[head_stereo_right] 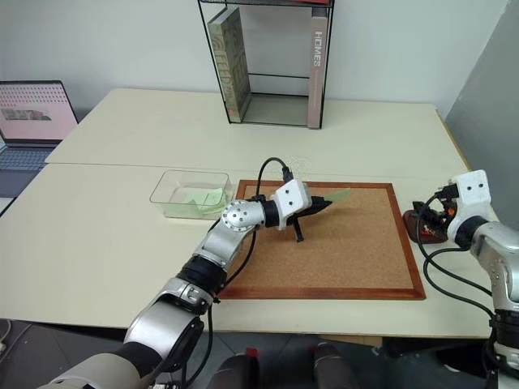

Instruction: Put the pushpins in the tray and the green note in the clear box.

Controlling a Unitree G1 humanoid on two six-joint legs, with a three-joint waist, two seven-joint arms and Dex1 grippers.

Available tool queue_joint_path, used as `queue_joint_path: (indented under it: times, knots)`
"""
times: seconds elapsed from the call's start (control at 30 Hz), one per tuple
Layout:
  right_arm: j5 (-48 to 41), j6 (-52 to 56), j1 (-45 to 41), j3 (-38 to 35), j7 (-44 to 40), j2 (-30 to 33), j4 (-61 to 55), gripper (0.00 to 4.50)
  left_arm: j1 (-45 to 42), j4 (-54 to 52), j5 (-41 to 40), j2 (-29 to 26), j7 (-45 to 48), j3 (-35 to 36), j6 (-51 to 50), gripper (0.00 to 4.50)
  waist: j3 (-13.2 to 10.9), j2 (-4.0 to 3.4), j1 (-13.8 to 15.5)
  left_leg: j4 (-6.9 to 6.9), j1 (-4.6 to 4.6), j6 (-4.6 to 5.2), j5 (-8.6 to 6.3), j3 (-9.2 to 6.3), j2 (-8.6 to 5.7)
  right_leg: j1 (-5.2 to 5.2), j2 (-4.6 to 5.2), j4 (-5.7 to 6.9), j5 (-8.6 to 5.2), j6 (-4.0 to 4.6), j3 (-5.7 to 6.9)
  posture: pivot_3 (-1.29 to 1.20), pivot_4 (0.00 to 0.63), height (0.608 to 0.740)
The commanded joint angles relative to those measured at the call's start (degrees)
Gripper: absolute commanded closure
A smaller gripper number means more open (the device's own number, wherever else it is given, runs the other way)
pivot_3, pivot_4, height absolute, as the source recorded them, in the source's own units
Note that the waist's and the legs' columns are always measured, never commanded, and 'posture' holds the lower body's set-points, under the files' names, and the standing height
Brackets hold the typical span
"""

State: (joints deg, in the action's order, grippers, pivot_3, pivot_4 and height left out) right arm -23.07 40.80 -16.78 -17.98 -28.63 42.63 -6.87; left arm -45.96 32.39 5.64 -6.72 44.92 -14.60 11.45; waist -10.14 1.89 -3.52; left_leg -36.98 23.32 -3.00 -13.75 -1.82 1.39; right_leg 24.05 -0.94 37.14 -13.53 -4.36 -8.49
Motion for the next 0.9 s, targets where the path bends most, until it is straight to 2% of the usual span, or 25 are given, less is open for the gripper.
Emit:
queue_joint_path:
  times: [0.03,0.13,0.2,0.4,0.67,0.9]
  knots:
    - [-2.12,-4.44,0.54,1.32,-6.30,1.22,-8.01,1.41,-0.81,-7.82,0.47,-2.49,-3.35,2.19,-3.78,4.50,0.00,0.00,-0.01,0.00,0.00,0.00,0.00,0.00,0.00,0.00,0.00,0.01,0.00,0.00,0.00,0.00,0.150,0.740]
    - [-5.10,-5.15,-1.12,4.14,-10.64,0.26,-12.45,1.41,0.83,-15.42,0.63,-5.87,-5.54,4.41,-9.99,4.50,0.01,-0.01,-0.45,0.00,-0.03,0.00,0.00,0.00,0.03,0.01,-0.03,0.05,0.00,0.00,0.00,0.00,0.150,0.740]
    - [-7.79,-4.04,-4.46,7.44,-12.63,-1.39,-14.86,1.41,4.33,-24.06,0.68,-9.87,-6.61,7.69,-17.05,4.50,0.00,-0.01,-1.18,0.00,-0.07,0.00,0.00,0.00,0.04,-0.02,-0.03,0.05,0.00,0.00,0.00,0.00,0.150,0.740]
    - [-8.94,-2.94,-13.10,15.98,-17.13,-4.64,-12.65,1.41,14.09,-41.34,1.80,-20.56,-8.31,15.29,-33.19,4.50,-0.04,-0.05,-1.51,0.02,-0.28,-0.01,0.00,0.10,0.17,-0.05,-0.08,0.21,0.00,0.03,-0.02,0.00,0.150,0.740]
    - [-4.40,-4.41,-20.00,26.98,-23.91,-7.32,-5.26,1.41,18.41,-40.37,3.11,-29.62,-10.46,19.24,-38.65,4.50,-0.10,0.06,-1.04,-0.08,-0.33,-0.02,0.01,-0.05,0.12,-0.28,0.00,0.10,-0.01,0.06,0.20,0.00,0.150,0.740]
    - [-1.31,-5.96,-22.55,30.55,-25.95,-8.82,-2.62,1.41,17.22,-34.66,2.17,-31.59,-10.37,18.39,-37.86,4.50,-0.10,0.06,-1.15,0.03,-0.28,-0.02,0.00,-0.09,0.16,-0.22,0.00,0.03,-0.02,0.10,0.29,0.00,0.150,0.740]
